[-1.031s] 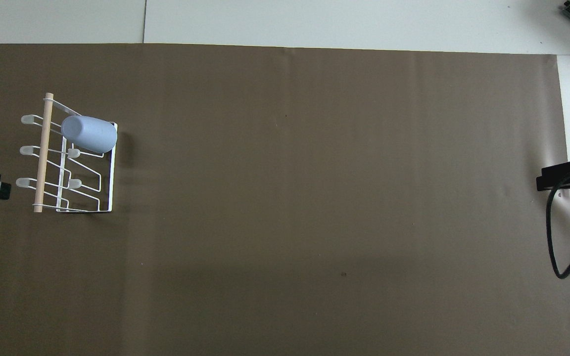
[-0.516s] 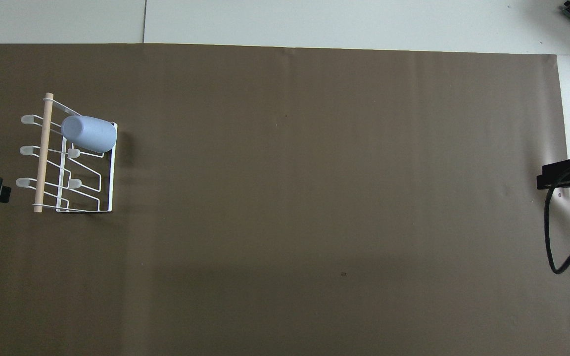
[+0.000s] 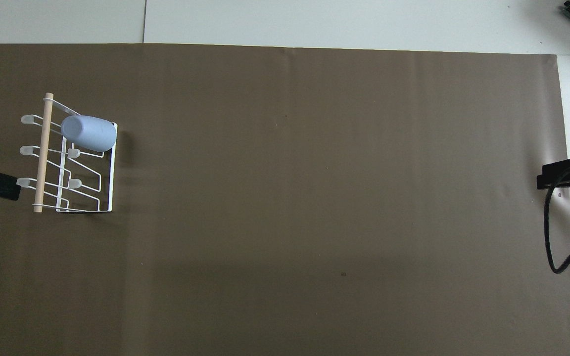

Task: Hang cup on cup holder

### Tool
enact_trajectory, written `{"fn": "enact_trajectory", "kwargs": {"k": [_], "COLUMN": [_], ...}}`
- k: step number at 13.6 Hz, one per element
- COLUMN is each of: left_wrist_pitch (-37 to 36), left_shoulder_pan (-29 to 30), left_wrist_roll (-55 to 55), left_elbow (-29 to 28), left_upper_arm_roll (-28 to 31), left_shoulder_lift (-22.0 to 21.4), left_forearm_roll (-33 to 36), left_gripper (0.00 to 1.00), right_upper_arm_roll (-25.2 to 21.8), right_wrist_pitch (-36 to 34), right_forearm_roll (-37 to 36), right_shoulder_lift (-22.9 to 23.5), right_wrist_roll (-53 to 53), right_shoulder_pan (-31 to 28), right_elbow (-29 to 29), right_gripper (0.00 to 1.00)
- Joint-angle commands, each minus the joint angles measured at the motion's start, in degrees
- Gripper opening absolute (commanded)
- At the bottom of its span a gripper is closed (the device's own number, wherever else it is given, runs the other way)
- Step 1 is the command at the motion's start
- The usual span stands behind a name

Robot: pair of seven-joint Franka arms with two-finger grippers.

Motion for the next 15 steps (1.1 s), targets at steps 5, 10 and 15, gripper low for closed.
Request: {"fn": "enact_trajectory", "kwargs": {"k": [5,10,15], "left_wrist_pitch": [0.7,1.4,1.0], "left_shoulder_pan": [-0.1,0.1,0.0], "left_wrist_roll": [0.0,-0.1,-0.2], "left_elbow": [-2.8,-4.5,-4.6], "left_upper_arm_roll": [0.2,0.2,0.2], "left_shoulder_lift": [-1.1,-1.7,-1.9], "left_forearm_roll": [-1.8,-1.9,-1.9], "left_gripper": [1.00,1.00,1.00], "right_upper_arm_roll": [0.1,0.0,0.1], "right_wrist_pitch": [-0.7,-0.7,-0.7], "right_forearm_roll": [1.2,1.2,1.2], "right_shoulder_lift": [-0.4,-0.4,-0.4], "right_wrist_roll": [0.9,0.9,0.9], "right_shoulder_pan": [-0.6,-0.5,-0.6], "right_elbow": [0.0,0.0,0.0], "right_gripper": [1.00,1.00,1.00]}}
